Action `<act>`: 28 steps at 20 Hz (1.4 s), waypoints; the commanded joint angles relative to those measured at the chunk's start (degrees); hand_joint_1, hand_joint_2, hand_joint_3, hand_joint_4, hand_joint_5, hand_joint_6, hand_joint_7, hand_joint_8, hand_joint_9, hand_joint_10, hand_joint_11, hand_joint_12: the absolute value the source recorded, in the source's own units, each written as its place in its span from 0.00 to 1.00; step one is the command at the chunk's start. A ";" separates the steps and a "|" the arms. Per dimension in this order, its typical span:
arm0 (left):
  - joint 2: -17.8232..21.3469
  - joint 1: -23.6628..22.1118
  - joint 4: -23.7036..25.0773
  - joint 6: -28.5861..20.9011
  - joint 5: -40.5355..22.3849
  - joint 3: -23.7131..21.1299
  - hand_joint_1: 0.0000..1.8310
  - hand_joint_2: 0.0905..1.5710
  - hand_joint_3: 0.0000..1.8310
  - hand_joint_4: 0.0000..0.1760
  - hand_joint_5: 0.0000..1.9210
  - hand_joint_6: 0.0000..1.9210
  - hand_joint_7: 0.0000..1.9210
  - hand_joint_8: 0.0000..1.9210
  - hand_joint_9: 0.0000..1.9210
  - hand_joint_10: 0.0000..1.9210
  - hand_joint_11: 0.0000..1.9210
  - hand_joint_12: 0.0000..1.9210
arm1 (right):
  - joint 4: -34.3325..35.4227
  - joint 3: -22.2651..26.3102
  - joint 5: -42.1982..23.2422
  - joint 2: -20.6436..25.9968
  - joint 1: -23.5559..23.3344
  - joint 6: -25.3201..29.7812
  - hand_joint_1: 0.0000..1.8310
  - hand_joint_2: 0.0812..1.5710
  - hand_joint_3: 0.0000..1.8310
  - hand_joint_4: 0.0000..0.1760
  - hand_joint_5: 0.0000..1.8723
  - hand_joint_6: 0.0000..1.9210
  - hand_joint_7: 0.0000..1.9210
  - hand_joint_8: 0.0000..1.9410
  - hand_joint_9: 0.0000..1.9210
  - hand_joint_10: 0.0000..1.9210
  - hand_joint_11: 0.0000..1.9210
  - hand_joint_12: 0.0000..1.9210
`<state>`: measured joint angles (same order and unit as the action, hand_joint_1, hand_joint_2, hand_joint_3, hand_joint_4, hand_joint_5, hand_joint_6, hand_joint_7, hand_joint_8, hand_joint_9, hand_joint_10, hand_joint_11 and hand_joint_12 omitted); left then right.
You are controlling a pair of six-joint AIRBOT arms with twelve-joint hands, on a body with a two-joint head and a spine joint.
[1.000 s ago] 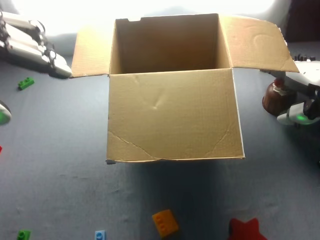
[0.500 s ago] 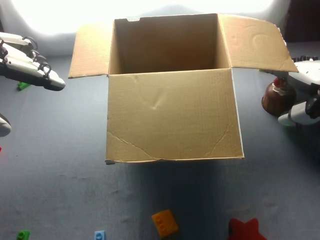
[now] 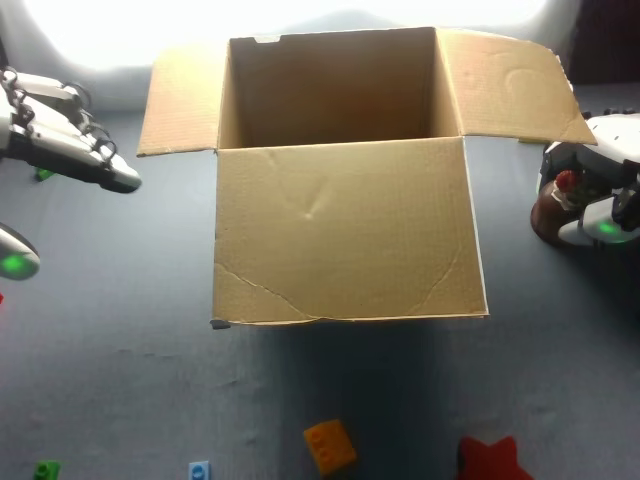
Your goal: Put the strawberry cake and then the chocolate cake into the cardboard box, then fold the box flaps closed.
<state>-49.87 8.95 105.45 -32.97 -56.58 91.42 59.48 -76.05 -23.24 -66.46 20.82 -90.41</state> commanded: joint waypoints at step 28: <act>-2.55 9.67 -16.70 5.97 5.77 -1.87 0.14 0.73 0.00 0.21 0.14 0.00 0.16 0.00 0.20 0.00 0.00 0.61 | -51.20 11.32 -16.96 10.53 -20.34 30.55 0.73 0.76 0.01 0.00 0.43 0.60 0.41 0.72 0.33 0.86 0.23 1.00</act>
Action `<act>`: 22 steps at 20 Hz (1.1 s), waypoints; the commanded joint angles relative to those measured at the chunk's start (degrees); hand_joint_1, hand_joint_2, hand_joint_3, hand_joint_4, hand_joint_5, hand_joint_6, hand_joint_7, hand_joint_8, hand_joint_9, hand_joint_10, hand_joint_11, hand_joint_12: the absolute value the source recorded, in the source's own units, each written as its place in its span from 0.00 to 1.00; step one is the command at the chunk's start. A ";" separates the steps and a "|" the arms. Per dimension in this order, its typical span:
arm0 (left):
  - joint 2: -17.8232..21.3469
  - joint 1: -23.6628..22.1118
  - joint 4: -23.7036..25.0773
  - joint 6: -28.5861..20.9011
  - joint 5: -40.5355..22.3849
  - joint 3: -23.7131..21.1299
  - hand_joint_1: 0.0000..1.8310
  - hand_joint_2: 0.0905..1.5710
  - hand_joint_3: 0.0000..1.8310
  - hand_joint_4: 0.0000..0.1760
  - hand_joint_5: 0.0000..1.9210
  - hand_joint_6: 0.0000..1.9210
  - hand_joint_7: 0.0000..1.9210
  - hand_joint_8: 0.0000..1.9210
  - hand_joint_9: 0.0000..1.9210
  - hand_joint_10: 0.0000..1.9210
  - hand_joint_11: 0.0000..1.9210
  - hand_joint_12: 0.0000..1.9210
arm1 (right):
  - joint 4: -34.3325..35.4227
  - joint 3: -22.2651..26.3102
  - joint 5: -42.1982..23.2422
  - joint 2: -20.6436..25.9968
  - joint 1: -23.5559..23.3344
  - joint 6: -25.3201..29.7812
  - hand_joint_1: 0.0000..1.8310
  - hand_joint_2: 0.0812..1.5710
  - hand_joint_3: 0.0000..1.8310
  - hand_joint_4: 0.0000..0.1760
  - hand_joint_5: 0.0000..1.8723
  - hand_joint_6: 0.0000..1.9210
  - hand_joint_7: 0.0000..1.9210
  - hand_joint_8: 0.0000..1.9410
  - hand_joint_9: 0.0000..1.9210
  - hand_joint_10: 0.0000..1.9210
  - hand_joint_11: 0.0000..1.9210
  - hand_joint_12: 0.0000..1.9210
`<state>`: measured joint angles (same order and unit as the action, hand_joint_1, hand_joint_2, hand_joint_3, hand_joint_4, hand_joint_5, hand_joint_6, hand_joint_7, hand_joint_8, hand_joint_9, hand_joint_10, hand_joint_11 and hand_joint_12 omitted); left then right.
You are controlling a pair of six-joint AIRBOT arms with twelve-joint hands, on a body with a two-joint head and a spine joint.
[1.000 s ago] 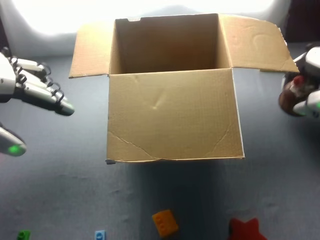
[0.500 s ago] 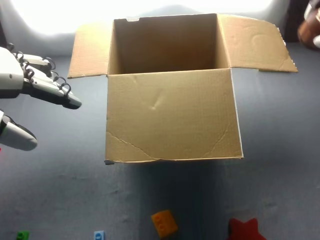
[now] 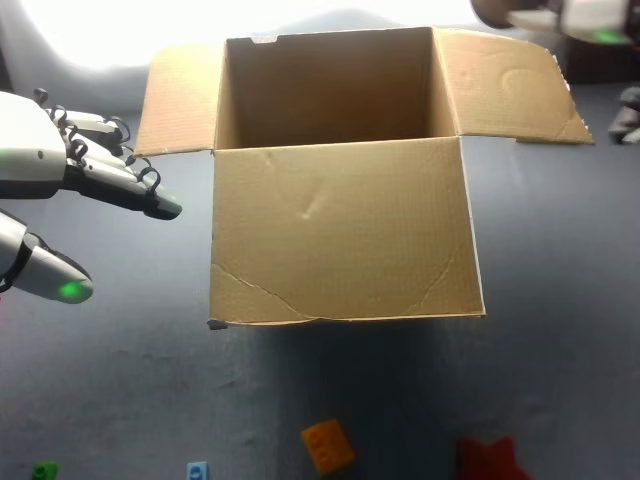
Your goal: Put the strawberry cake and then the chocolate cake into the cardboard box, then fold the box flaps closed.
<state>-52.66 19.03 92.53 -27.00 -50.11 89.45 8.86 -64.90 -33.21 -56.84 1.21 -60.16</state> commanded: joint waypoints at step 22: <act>-0.49 -0.27 -4.05 0.64 1.70 -0.81 0.13 0.73 0.00 0.20 0.12 0.00 0.15 0.00 0.20 0.00 0.00 0.60 | 0.49 -3.42 -10.06 -10.31 7.21 -6.94 0.36 0.61 0.00 0.13 0.00 0.00 0.03 0.00 0.01 0.26 0.00 0.59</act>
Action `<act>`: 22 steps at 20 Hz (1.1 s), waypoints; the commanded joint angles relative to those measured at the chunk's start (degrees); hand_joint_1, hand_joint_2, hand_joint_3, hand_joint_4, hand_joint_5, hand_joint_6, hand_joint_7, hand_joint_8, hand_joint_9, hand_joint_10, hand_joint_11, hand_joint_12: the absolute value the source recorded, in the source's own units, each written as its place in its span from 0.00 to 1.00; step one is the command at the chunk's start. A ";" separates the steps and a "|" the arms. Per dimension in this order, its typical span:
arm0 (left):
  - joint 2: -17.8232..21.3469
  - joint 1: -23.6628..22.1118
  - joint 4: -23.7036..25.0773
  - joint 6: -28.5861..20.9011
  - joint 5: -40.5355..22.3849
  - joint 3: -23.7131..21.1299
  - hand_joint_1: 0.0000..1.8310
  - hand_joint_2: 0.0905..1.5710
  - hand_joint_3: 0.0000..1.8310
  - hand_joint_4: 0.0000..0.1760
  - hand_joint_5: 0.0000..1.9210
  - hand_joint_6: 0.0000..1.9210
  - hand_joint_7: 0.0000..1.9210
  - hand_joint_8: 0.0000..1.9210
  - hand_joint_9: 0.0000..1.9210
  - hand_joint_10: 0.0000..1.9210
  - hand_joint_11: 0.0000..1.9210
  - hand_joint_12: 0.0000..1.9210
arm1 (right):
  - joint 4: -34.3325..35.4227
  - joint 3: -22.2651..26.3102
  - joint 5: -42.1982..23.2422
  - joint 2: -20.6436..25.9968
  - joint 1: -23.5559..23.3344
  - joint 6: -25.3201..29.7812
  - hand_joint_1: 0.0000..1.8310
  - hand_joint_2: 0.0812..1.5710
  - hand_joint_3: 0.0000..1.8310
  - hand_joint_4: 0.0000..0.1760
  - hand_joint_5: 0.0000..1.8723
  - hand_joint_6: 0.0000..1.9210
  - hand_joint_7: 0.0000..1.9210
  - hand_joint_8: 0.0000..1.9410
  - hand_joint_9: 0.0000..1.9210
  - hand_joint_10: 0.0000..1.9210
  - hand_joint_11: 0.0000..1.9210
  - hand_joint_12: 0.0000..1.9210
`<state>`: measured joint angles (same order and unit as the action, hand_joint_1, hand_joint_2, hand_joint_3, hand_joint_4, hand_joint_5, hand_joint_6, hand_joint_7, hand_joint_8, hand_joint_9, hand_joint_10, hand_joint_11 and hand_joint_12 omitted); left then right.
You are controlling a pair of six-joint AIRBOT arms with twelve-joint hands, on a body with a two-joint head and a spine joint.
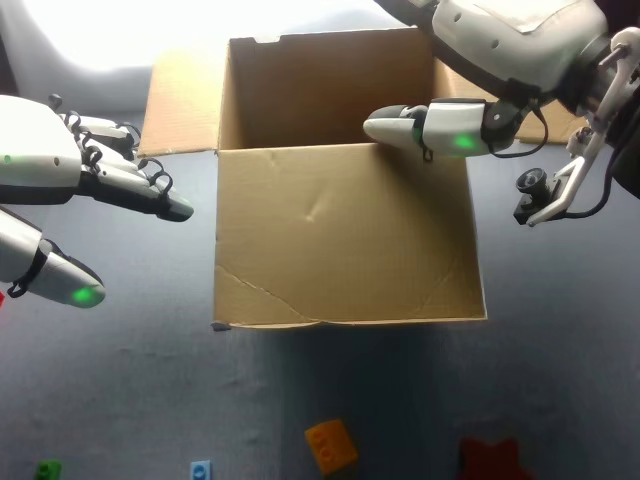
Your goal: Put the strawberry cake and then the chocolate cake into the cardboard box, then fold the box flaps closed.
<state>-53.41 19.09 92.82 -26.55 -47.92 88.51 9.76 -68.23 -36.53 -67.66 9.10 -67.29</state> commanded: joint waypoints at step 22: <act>-1.19 -14.52 -1.44 1.13 -0.97 4.48 0.10 0.75 0.00 0.16 0.15 0.00 0.17 0.00 0.21 0.00 0.00 0.60 | 32.39 8.55 -15.51 17.50 12.89 -25.80 0.18 0.76 0.00 0.00 0.06 0.00 0.13 0.00 0.03 0.33 0.00 0.68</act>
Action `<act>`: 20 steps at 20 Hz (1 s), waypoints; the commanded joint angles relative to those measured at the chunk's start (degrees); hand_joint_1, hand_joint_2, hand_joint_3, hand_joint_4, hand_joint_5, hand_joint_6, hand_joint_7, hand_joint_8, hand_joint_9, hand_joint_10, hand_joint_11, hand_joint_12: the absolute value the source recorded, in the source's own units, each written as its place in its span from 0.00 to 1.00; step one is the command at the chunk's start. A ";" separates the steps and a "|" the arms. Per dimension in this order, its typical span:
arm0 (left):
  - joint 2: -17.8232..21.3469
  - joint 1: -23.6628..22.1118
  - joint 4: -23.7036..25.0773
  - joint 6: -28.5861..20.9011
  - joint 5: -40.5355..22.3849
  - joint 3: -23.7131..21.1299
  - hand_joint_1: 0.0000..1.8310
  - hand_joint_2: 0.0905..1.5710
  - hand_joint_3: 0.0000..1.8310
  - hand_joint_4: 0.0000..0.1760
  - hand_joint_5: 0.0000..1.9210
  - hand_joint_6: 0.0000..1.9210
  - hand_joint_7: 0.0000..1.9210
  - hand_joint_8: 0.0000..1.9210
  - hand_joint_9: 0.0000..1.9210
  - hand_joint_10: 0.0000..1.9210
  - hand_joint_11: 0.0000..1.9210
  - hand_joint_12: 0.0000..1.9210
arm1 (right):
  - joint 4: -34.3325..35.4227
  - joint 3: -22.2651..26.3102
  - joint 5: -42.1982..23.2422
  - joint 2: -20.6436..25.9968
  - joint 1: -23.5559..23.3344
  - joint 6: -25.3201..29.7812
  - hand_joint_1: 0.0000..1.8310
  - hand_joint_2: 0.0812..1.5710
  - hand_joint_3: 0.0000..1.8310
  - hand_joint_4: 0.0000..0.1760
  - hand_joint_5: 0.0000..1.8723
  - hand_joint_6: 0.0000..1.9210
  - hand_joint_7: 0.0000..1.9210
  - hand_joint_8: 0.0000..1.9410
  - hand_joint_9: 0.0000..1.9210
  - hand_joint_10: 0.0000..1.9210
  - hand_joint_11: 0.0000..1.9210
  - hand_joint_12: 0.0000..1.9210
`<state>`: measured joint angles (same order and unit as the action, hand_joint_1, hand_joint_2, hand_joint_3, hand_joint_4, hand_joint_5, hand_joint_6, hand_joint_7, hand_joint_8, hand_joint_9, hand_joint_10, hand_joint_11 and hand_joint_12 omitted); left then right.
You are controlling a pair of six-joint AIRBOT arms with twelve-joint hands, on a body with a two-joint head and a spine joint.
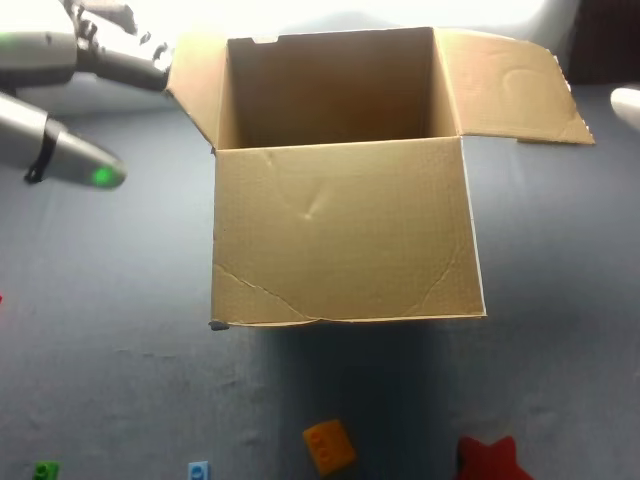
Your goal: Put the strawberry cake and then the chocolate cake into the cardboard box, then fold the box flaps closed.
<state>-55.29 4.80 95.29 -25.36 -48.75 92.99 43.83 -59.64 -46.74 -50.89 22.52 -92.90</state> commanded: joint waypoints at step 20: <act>-9.47 -4.22 5.68 -0.54 -1.04 3.71 0.02 0.78 0.00 0.10 0.12 0.00 0.16 0.00 0.19 0.00 0.00 0.56 | -20.86 -0.59 5.80 -3.11 5.99 8.48 0.00 0.81 0.01 0.00 0.08 0.00 0.12 0.00 0.04 0.23 0.00 0.57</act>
<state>-64.73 1.06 104.97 -25.74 -49.60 96.68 23.53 -60.05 -33.56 -54.70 28.73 -84.60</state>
